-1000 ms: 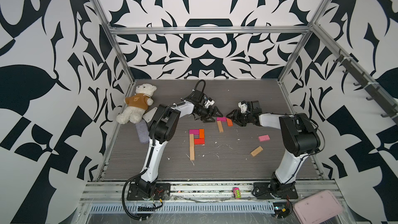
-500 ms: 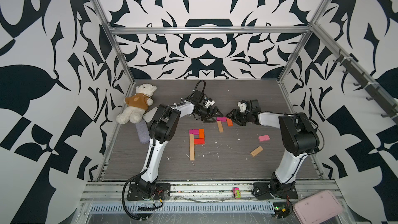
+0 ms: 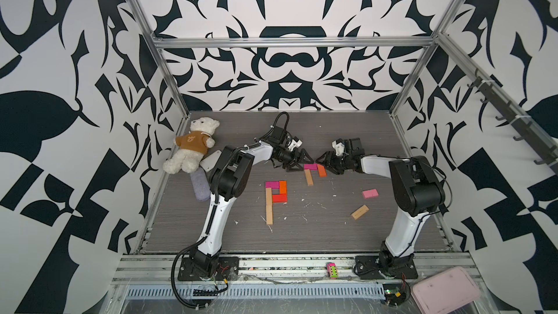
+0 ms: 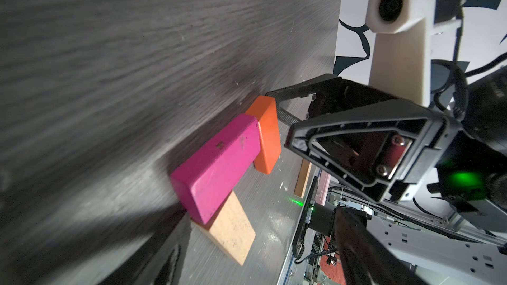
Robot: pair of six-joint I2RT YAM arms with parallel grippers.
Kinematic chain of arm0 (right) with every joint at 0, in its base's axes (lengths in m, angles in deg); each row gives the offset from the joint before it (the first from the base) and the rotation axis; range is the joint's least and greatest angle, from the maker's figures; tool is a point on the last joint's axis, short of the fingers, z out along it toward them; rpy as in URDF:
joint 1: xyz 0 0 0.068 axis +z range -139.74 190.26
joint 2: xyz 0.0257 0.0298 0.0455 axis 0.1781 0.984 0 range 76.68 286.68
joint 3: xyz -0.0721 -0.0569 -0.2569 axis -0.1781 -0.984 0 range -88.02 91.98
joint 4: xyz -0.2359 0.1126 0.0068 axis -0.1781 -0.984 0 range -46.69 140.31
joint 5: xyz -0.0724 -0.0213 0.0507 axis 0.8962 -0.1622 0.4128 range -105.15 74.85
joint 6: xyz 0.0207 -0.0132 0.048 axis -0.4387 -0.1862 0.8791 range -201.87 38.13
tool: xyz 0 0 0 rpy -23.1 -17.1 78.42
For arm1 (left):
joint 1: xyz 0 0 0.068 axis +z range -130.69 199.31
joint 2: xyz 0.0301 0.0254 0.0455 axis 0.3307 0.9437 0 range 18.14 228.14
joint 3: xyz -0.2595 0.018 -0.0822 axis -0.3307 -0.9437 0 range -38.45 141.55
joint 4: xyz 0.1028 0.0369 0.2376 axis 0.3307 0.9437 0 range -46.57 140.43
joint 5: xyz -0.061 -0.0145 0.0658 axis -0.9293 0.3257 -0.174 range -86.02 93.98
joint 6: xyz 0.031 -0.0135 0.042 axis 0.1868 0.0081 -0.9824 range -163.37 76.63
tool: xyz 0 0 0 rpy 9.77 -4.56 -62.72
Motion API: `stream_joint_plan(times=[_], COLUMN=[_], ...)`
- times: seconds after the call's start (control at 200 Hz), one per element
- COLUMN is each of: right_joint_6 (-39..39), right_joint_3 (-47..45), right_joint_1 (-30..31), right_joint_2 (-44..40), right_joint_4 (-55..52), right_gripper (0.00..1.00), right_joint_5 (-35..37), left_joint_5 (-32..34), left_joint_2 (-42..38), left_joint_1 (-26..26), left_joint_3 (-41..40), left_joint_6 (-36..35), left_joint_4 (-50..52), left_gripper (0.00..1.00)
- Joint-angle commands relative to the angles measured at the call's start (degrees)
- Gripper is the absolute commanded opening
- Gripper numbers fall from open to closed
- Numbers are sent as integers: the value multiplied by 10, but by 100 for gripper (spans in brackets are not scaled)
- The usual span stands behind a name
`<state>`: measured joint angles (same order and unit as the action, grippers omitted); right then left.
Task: Assemble the letter p with building blocks
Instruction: Adjust the building block at the center of the board.
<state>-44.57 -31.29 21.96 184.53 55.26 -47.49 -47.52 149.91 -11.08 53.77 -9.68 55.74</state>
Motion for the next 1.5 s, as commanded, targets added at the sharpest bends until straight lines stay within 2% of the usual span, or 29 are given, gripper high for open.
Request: stream_joint_plan(times=[0.0,0.62,1.17,1.495], right_joint_6=[-12,-21,-21,-20], right_joint_3=[4,17,10,12], right_joint_1=[9,29,35,34], right_joint_2=[21,34,27,25], right_joint_4=[-44,-56,-64,-78], right_gripper=[60,60,60,64], right_joint_5=[18,7,23,45], left_joint_5=[-9,7,10,44], left_joint_2=[6,-26,-22,-27], left_joint_1=[-5,-5,-3,2], left_joint_3=[-12,-57,-59,-60], left_joint_6=[2,3,6,20], left_joint_4=[-7,-19,-18,-14], left_gripper=[86,86,86,86])
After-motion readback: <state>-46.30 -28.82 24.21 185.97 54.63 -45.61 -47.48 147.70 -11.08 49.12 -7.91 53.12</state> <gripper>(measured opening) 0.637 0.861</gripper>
